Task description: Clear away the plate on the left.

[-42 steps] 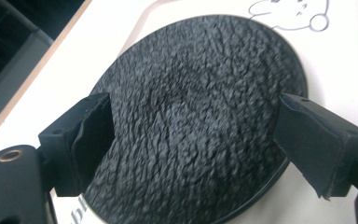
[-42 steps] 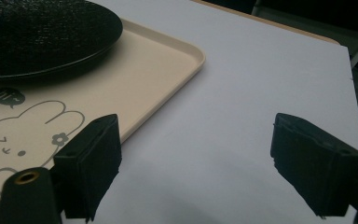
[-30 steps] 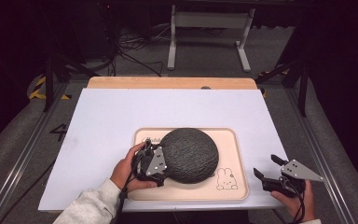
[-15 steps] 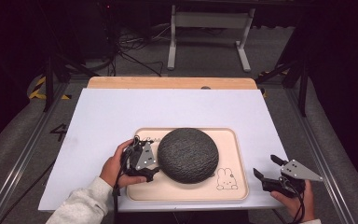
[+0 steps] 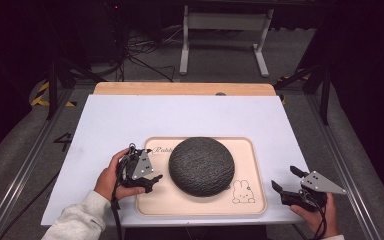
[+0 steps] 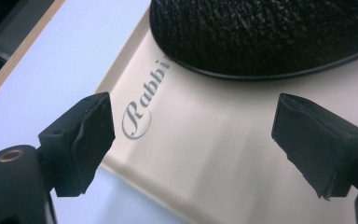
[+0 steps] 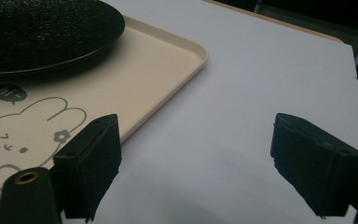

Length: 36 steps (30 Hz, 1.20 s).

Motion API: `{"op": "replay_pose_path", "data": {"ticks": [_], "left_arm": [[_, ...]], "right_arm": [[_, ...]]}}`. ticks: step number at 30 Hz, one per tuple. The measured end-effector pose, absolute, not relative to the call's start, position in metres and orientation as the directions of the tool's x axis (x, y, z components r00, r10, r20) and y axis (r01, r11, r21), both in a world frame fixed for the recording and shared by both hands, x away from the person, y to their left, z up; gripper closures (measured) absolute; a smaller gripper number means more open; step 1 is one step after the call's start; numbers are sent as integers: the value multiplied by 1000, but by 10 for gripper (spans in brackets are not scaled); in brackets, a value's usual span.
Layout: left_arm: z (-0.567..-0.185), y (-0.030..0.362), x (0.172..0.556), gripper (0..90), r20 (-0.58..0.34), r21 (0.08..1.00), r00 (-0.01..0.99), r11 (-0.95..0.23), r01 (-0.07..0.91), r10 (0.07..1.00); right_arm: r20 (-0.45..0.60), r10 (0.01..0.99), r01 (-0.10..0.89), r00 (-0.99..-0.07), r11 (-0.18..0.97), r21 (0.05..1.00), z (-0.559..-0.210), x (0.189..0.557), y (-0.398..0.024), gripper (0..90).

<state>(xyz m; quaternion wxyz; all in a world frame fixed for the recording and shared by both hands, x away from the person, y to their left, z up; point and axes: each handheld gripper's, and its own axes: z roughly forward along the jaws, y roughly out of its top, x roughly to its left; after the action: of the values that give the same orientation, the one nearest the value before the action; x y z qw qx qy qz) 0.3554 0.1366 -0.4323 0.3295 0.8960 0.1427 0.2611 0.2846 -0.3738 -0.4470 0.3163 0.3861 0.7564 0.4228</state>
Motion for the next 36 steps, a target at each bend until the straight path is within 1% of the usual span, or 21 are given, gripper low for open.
{"op": "replay_pose_path", "data": {"ticks": [19,36], "left_arm": [[-442,178,352,138,345,656,804,-737,161,483],[-452,209,343,138,313,671,783,-708,218,538]], "right_arm": [[-152,851,319,-502,346,882,-447,285,-374,164],[-153,851,318,-502,346,883,-447,284,-373,164]]}}
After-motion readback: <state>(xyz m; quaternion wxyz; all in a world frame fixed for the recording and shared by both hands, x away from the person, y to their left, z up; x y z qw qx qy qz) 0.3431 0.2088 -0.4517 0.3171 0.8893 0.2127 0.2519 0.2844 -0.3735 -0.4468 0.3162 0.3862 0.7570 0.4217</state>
